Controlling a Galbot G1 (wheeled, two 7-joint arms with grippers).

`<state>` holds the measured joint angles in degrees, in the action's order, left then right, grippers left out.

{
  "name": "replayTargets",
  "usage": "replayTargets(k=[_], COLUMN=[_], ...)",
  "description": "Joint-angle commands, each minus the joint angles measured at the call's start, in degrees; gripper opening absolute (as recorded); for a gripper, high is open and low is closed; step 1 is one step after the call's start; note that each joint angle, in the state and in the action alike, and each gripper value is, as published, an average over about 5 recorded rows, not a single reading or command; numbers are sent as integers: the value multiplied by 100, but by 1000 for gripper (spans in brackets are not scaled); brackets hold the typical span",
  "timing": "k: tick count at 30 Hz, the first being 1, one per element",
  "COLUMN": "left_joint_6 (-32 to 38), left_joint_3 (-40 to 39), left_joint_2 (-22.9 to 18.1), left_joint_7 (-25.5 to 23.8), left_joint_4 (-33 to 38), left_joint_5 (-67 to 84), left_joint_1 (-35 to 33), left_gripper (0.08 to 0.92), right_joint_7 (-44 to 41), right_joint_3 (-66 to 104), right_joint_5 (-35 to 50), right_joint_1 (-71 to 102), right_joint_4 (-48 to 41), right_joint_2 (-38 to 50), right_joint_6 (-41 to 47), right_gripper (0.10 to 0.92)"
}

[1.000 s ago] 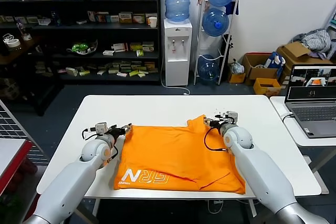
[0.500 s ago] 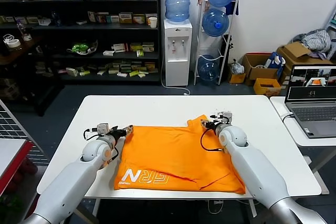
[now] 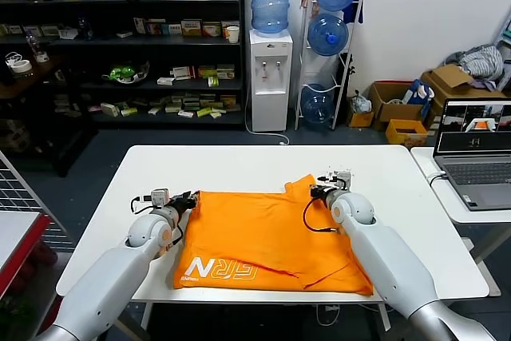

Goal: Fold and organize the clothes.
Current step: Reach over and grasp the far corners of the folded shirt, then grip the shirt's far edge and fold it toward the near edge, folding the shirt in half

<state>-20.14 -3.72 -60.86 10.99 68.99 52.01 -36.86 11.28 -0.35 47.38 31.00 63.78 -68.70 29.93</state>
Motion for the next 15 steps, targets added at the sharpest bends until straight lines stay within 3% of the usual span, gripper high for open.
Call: replayTargets(k=[1,7,15], left_joint_6=[-2,135,360], left_joint_3=[-15,21,313], left_joint_2=[-15,-5,144], left_joint_7=[5,-3,12], left_joint_4=[9,68,703], left_joint_5=[-8,-92,-173], left_joint_1=[15,-28,-375], left_gripper=[273,114,90], right_joint_7=[-25,-36,54], right_joint_3=[-11,29,200], right_joint_5=[9,40,263], right_joint_1=[2,99,573], right_joint_4=[55,334,1264], right_joint_2=[-3,55,530], right_joint_6=[-136,-407,-556], right_gripper=[136,125,125])
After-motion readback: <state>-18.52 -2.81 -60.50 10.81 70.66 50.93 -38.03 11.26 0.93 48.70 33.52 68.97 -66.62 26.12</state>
